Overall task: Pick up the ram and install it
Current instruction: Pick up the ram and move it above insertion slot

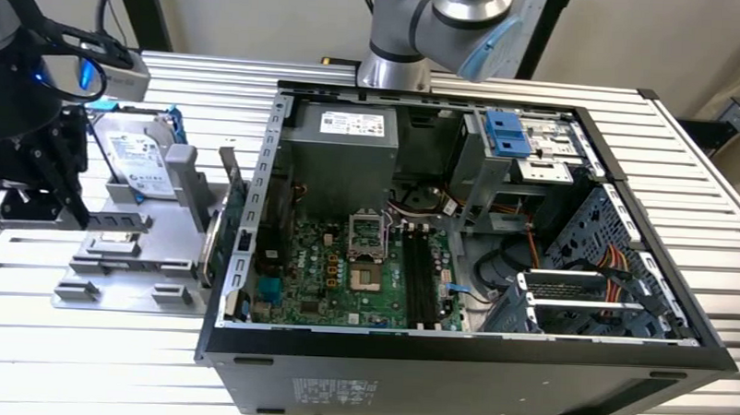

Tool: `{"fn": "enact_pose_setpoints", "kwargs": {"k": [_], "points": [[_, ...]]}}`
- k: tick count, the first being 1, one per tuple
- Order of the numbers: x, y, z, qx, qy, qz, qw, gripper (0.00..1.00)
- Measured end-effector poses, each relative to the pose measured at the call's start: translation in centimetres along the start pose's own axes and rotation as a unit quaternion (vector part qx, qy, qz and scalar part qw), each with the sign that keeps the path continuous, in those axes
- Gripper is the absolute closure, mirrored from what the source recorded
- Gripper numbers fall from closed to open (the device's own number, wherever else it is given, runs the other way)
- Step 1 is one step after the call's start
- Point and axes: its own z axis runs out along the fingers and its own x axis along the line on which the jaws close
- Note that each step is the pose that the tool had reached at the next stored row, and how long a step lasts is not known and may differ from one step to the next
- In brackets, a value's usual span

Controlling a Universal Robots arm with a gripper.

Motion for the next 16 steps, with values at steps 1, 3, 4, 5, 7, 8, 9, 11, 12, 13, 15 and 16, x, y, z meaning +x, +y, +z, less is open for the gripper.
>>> {"fn": "enact_pose_setpoints", "kwargs": {"k": [1, 3, 4, 5, 7, 8, 9, 11, 12, 13, 15, 16], "points": [[0.00, 0.00, -0.03, 0.0000, 0.0000, 0.000, 1.0000, 1.00], [0.00, 0.00, -0.08, 0.0000, 0.0000, 0.000, 1.0000, 1.00], [0.00, 0.01, -0.10, 0.0000, 0.0000, 0.000, 1.0000, 1.00], [0.00, 0.00, -0.13, 0.0000, 0.0000, 0.000, 1.0000, 1.00], [0.00, 0.01, -0.18, 0.0000, 0.0000, 0.000, 1.0000, 1.00], [0.00, 0.01, -0.19, 0.0000, 0.0000, 0.000, 1.0000, 1.00], [0.00, 0.01, -0.22, 0.0000, 0.0000, 0.000, 1.0000, 1.00], [0.01, 0.01, -0.28, -0.0001, 0.0000, 0.000, 1.0000, 1.00], [0.01, 0.01, -0.32, -0.0001, 0.0001, 0.000, 1.0000, 1.00], [0.01, 0.01, -0.39, -0.0001, 0.0001, 0.000, 1.0000, 1.00], [0.01, 0.02, -0.56, -0.0001, 0.0001, 0.000, 1.0000, 1.00], [0.01, 0.02, -0.65, 0.0000, 0.0000, 0.000, 1.0000, 1.00]]}}
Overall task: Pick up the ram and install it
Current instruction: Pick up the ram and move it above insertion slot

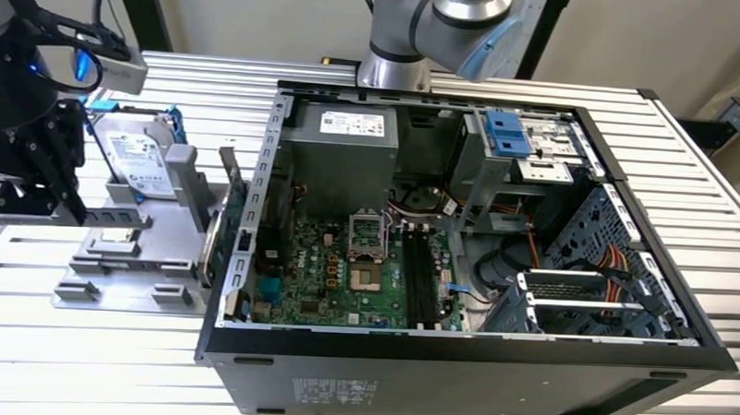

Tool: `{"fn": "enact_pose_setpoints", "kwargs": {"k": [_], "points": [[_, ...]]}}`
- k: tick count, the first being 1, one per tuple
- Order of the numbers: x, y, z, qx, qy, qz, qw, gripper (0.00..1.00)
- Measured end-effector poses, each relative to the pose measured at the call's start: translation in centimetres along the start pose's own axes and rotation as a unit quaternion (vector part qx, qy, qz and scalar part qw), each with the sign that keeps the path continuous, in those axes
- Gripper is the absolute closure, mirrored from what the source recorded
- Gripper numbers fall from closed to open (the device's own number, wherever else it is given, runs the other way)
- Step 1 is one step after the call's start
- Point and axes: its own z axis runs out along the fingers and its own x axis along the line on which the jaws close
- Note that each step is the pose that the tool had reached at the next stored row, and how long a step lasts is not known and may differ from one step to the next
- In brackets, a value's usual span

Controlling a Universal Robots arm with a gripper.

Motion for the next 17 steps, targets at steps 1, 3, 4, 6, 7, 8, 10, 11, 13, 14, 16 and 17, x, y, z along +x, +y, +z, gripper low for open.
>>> {"fn": "enact_pose_setpoints", "kwargs": {"k": [1, 3, 4, 6, 7, 8, 10, 11, 13, 14, 16, 17], "points": [[0.00, 0.00, -0.12, 0.0000, 0.0000, 0.000, 1.0000, 1.00], [0.00, 0.01, -0.30, 0.0000, 0.0000, 0.000, 1.0000, 1.00], [0.01, 0.01, -0.40, 0.0000, 0.0000, 0.000, 1.0000, 1.00], [0.01, 0.02, -0.55, 0.0000, 0.0000, 0.000, 1.0000, 1.00], [0.01, 0.02, -0.63, 0.0000, 0.0000, 0.000, 1.0000, 1.00], [0.01, 0.02, -0.72, 0.0000, 0.0000, 0.000, 1.0000, 1.00], [0.01, 0.03, -0.89, 0.0000, 0.0000, 0.000, 1.0000, 1.00], [0.02, 0.03, -0.98, 0.0000, 0.0000, 0.000, 1.0000, 1.00], [0.02, 0.04, -1.12, 0.0000, 0.0000, 0.000, 1.0000, 1.00], [0.02, 0.04, -1.17, 0.0000, 0.0000, 0.000, 1.0000, 1.00], [0.02, 0.04, -1.30, 0.0000, 0.0000, 0.000, 1.0000, 1.00], [0.02, 0.04, -1.36, 0.0000, 0.0000, 0.000, 1.0000, 1.00]]}}
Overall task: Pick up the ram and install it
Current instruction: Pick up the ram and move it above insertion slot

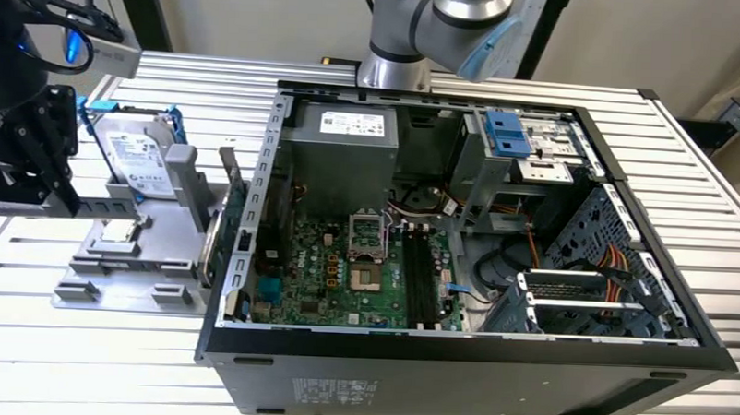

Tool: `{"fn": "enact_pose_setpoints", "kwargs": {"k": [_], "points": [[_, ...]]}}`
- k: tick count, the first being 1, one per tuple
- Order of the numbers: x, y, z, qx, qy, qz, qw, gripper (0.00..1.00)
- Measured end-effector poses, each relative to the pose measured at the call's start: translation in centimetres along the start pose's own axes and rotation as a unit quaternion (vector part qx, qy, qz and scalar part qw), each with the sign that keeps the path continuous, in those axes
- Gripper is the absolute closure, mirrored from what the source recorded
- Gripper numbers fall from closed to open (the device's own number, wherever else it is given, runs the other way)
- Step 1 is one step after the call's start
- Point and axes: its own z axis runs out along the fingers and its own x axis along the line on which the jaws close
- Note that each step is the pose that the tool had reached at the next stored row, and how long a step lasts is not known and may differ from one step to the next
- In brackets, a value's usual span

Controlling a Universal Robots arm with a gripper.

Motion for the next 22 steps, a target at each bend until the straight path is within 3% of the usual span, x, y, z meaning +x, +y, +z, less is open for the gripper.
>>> {"fn": "enact_pose_setpoints", "kwargs": {"k": [22], "points": [[0.02, 0.03, -0.96, 0.0000, 0.0000, 0.000, 1.0000, 1.00]]}}
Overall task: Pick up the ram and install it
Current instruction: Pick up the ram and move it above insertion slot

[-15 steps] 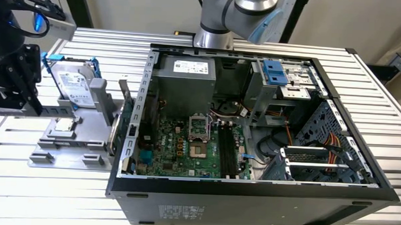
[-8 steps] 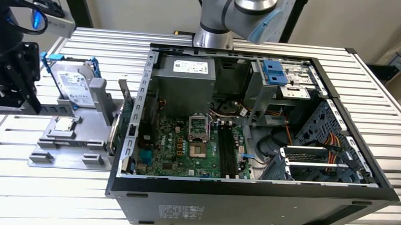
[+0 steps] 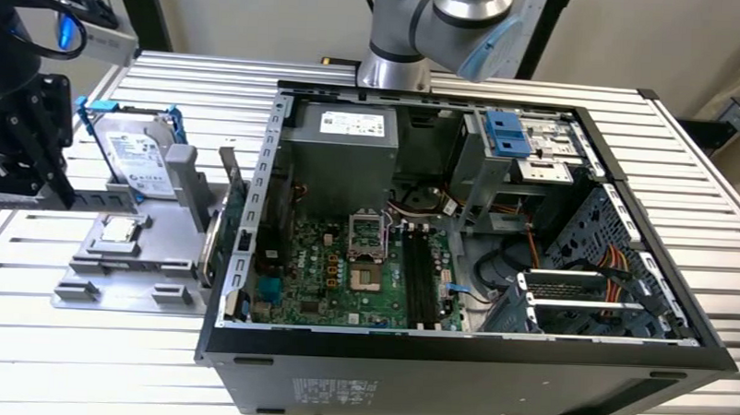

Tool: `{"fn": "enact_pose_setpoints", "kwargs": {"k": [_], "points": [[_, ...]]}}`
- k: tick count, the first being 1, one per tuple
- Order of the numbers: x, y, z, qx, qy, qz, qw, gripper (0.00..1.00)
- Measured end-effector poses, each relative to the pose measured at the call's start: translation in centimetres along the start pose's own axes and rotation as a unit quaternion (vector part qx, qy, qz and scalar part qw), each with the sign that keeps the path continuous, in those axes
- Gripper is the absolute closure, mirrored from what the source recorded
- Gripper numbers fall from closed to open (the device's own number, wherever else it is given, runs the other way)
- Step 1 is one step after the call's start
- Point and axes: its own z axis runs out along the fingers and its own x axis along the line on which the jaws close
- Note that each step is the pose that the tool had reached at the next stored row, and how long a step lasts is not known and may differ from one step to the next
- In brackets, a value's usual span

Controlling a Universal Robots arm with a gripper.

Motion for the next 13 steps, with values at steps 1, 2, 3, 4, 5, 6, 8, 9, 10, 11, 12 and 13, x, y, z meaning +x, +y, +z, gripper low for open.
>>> {"fn": "enact_pose_setpoints", "kwargs": {"k": [1, 2, 3, 4, 5, 6, 8, 9, 10, 11, 12, 13], "points": [[0.00, 0.00, -0.02, 0.0000, 0.0000, 0.000, 1.0000, 1.00], [0.00, 0.00, -0.06, 0.0000, 0.0000, 0.000, 1.0000, 1.00], [0.00, 0.00, -0.09, 0.0000, 0.0000, 0.000, 1.0000, 1.00], [0.00, 0.00, -0.12, 0.0000, 0.0000, 0.000, 1.0000, 1.00], [0.00, 0.00, -0.14, 0.0000, 0.0000, 0.000, 1.0000, 1.00], [0.00, 0.01, -0.17, 0.0000, 0.0000, 0.000, 1.0000, 1.00], [0.00, 0.01, -0.22, 0.0000, 0.0000, 0.000, 1.0000, 1.00], [0.00, 0.01, -0.25, 0.0000, 0.0000, 0.000, 1.0000, 1.00], [0.00, 0.01, -0.27, 0.0000, 0.0000, 0.000, 1.0000, 1.00], [0.00, 0.01, -0.28, 0.0000, 0.0000, 0.000, 1.0000, 1.00], [0.00, 0.01, -0.31, 0.0000, 0.0000, 0.000, 1.0000, 1.00], [0.01, 0.01, -0.32, 0.0000, 0.0000, 0.000, 1.0000, 1.00]]}}
